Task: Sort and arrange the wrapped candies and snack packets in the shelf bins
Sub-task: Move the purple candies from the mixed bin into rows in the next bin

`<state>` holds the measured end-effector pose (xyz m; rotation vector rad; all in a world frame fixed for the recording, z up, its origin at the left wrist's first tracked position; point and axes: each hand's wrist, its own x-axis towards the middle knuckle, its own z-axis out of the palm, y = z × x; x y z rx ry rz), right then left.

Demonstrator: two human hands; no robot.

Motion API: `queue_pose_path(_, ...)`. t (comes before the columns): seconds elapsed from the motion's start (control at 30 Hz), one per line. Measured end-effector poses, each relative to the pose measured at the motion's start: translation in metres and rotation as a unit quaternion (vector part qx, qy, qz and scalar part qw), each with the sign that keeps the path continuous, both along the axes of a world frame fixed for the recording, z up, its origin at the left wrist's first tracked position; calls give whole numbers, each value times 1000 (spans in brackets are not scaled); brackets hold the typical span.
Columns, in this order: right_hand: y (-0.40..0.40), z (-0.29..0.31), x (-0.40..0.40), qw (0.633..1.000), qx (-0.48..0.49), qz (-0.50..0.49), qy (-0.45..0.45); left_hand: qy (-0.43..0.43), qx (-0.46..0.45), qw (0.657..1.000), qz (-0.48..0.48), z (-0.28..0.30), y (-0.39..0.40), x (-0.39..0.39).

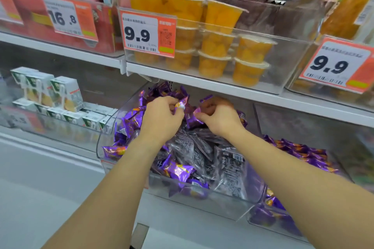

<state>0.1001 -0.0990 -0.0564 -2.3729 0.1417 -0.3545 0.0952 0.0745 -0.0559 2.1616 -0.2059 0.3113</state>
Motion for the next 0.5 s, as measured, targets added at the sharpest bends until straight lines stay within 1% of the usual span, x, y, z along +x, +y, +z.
queue_pose_path(0.07, -1, 7, -18, 998, 60, -7, 2, 2, -31, 999, -9, 12, -1, -16)
queue_pose_path(0.1, -1, 9, -28, 995, 99, 2, 10, 22, -60, 998, -21, 16, -2, -24)
queue_pose_path(0.17, -2, 17, -58, 985, 165, 39, 30, 88, -131, 986, -56, 22, -4, -40)
queue_pose_path(0.23, -8, 25, -94, 980, 182, 74, 26, 138, -172, 971, -96, 25, -8, -52)
queue_pose_path(0.3, -21, 34, -131, 977, 194, 92, -1, 143, -187, 963, -130, 29, -17, -65)
queue_pose_path(0.4, -48, 42, -179, 974, 211, 63, -47, 148, -222, 949, -171, 31, -40, -83)
queue_pose_path(0.47, -68, 41, -202, 968, 230, 10, -97, 154, -240, 941, -184, 32, -58, -96)
queue_pose_path(0.5, -78, 39, -210, 959, 253, -19, -126, 156, -248, 936, -194, 32, -67, -102)
